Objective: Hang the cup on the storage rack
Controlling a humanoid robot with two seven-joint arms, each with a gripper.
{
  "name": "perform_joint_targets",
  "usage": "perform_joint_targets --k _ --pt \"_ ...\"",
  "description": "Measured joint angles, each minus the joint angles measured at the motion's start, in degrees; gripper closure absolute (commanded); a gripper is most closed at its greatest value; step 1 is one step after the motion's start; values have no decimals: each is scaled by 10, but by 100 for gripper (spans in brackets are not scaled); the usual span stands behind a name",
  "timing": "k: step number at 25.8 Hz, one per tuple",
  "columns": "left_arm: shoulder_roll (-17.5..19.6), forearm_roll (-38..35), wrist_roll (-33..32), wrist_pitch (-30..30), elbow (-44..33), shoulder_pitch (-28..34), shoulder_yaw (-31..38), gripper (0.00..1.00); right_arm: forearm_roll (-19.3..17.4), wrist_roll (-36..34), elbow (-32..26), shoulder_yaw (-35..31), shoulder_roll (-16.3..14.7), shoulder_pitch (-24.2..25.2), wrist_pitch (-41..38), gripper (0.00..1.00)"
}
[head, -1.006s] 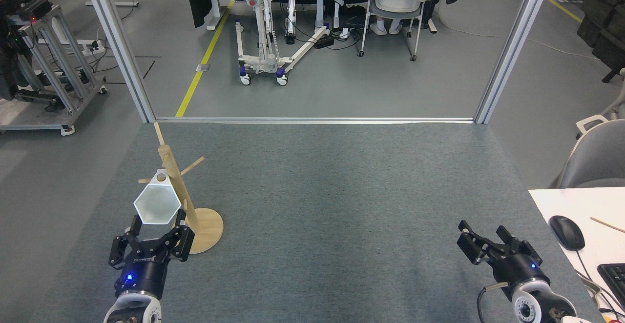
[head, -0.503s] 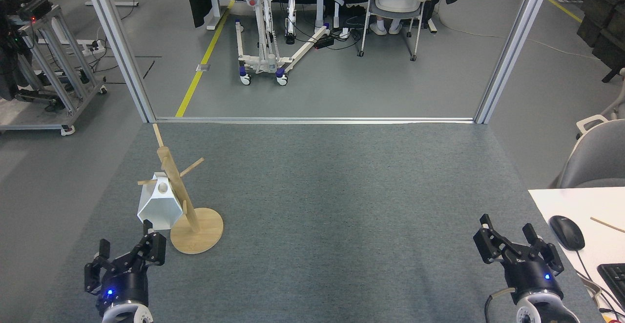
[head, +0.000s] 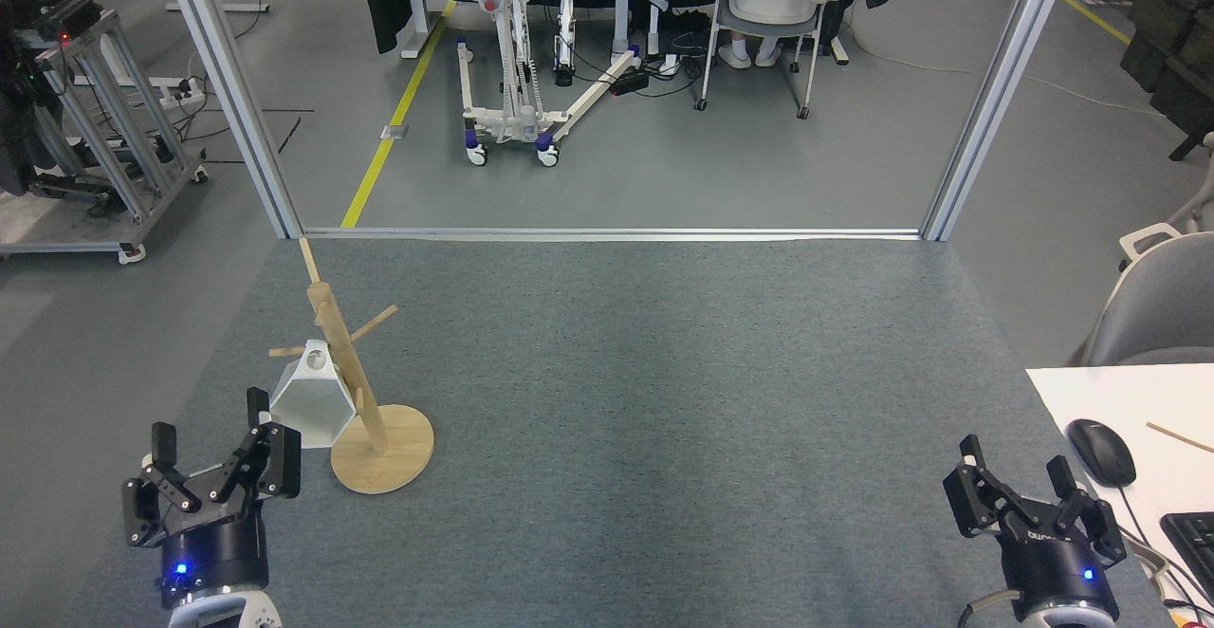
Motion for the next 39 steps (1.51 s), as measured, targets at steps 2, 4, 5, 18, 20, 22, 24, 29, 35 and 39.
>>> perform_joint_targets --k 2,4,5,18,20,22,24,29,35,39 --pt "0 -9 -21 -40 -16 8 -4 3 -2 -1 18 2 2 -13 0 1" --pt "0 -22 -54 -84 -23 12 -15 3 -3 -1 35 3 3 -27 0 1" --pt "-1 -30 -71 -101 -25 12 -24 4 -3 -1 42 4 4 -35 0 1" --pt "-90 -139 -161 -25 -11 -33 -175 5 -2 0 64 38 9 -62 -7 0" --pt "-109 -148 -166 -15 5 -44 -184 5 -2 0 63 48 9 -62 -6 0" --pt "-121 -161 -184 -10 27 -57 -189 5 -2 1 62 57 9 -62 -6 0" --pt "-129 -177 -208 -10 53 -71 -194 4 0 1 60 65 9 -61 -6 0" --pt "-135 -193 -224 -8 86 -86 -195 3 5 2 59 75 8 -61 -5 0" --pt "-137 -188 -216 -4 90 -98 -190 3 6 4 58 78 7 -62 -3 0" --pt "-136 -187 -214 -3 91 -100 -189 2 6 1 53 85 6 -56 -2 0"
